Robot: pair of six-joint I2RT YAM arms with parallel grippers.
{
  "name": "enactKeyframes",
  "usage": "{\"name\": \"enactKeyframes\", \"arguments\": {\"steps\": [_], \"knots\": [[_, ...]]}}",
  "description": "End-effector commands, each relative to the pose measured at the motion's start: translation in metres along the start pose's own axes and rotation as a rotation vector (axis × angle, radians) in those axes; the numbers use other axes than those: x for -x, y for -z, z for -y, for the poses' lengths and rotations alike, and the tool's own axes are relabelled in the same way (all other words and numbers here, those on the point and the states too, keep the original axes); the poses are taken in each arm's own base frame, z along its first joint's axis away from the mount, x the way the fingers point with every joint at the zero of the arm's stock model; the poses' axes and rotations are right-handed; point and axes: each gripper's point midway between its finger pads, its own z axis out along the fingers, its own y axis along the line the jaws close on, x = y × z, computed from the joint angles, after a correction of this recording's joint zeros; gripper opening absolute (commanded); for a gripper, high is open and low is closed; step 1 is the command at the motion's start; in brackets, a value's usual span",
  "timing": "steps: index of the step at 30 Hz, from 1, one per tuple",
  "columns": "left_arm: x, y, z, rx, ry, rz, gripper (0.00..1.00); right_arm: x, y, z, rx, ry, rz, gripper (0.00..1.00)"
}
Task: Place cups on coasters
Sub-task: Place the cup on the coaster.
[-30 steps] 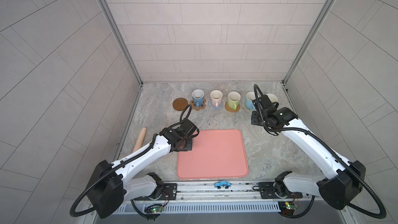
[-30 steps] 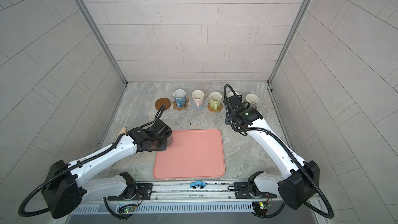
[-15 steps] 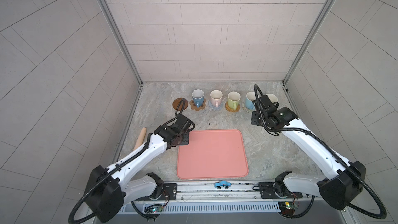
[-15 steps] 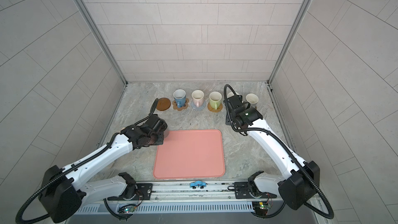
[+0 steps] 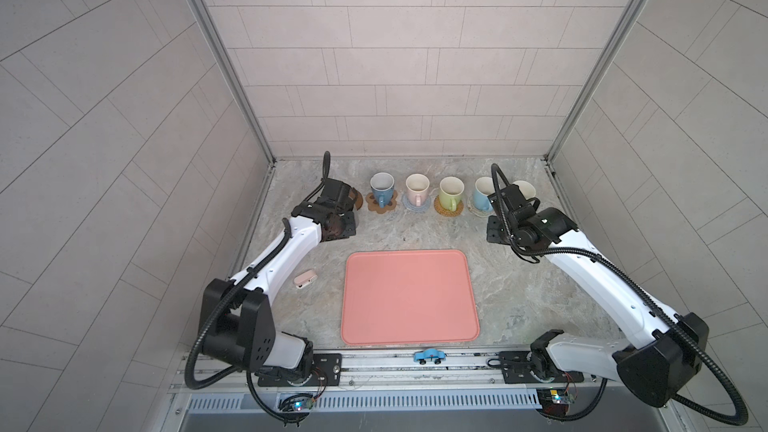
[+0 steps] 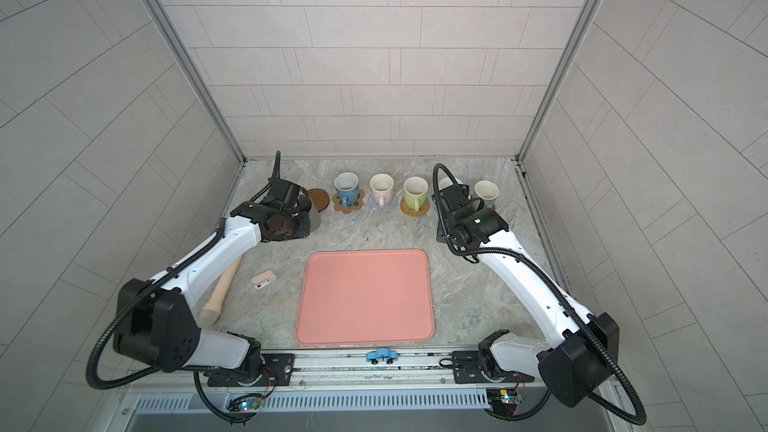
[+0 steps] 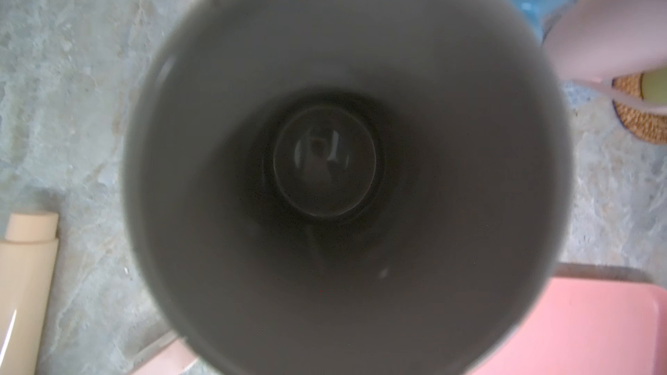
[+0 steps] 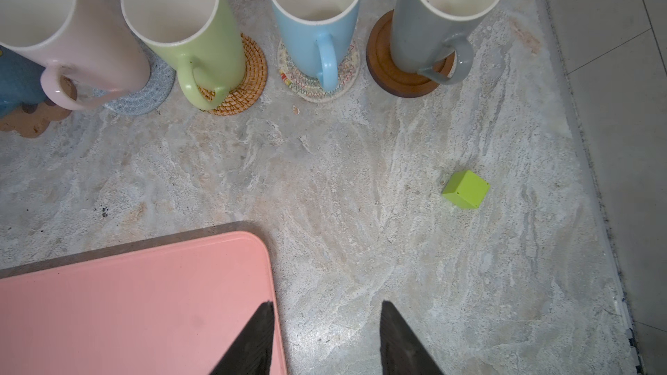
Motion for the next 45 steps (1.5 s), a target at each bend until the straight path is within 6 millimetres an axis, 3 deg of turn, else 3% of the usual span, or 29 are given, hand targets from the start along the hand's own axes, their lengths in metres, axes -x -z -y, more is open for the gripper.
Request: {"name": "enactKeyframes", "arguments": {"steps": [1,10,18,37,45], "knots": [[0.051,0.008,0.003,-0.050,0.004,0.112,0.00,-0.003,0.006,0.008,-0.027,-0.008,0.008,0.50],[0.089,-0.023,-0.001,-0.069,0.039,0.097,0.00,-0.004,0.009,0.011,-0.030,-0.015,0.012,0.50],[0.112,-0.037,0.000,-0.065,0.006,0.108,0.00,-0.004,0.011,0.012,-0.032,-0.013,0.014,0.50],[0.131,-0.066,0.002,-0.036,-0.085,0.075,0.00,-0.005,0.011,0.014,-0.037,-0.012,0.012,0.50],[0.127,-0.076,-0.003,-0.008,-0.103,0.055,0.00,-0.006,0.008,0.013,-0.040,-0.009,0.006,0.50]]}}
